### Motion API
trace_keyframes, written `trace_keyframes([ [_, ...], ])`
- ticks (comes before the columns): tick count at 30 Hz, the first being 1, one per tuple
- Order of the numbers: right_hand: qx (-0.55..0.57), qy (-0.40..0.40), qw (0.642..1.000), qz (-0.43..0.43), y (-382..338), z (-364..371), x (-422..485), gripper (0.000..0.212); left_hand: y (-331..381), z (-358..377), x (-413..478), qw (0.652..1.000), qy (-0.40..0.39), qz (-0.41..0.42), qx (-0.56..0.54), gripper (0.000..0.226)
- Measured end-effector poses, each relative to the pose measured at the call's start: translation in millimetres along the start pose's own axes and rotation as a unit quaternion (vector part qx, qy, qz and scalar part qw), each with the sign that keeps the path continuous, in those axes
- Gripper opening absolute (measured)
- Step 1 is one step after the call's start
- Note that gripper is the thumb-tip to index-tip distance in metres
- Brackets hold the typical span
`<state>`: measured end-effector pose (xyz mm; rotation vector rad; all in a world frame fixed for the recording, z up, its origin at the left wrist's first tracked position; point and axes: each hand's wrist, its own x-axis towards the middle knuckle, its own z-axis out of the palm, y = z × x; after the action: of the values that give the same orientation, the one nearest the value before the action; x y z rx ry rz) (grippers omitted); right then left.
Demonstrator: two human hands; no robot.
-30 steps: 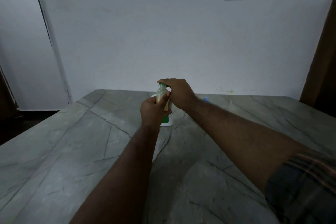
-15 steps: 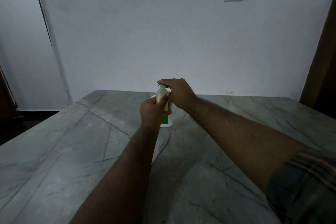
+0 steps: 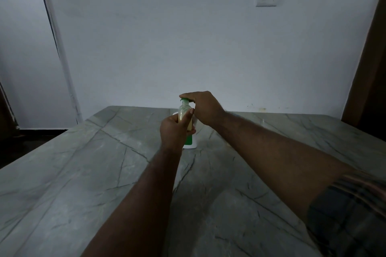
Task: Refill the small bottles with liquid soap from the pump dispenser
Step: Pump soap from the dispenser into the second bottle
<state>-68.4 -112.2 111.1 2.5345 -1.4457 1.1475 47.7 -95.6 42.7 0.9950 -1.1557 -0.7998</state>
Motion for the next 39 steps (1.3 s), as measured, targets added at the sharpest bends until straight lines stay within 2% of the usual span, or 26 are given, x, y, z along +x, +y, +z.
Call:
trace_keyframes([
  [8, 0.023, 0.02, 1.0, 0.004, 5, 9, -5, 0.048, -1, 0, -1, 1.0, 0.002, 0.013, 0.02, 0.028],
  [15, -0.002, 0.005, 1.0, -0.009, 3, 4, 1, 0.051, -2, 0, 2, 1.0, 0.004, 0.009, 0.023, 0.041],
  [20, 0.027, 0.029, 0.999, -0.002, 6, 10, -3, 0.052, -3, 0, 1, 1.0, 0.003, 0.019, 0.012, 0.031],
  [25, 0.009, 0.007, 1.0, -0.012, 4, 2, -1, 0.052, -4, 2, 1, 1.0, 0.005, 0.017, 0.021, 0.036],
  [39, 0.007, 0.006, 1.0, -0.004, 5, 4, -1, 0.048, -3, 3, 1, 1.0, 0.012, 0.014, 0.025, 0.03],
])
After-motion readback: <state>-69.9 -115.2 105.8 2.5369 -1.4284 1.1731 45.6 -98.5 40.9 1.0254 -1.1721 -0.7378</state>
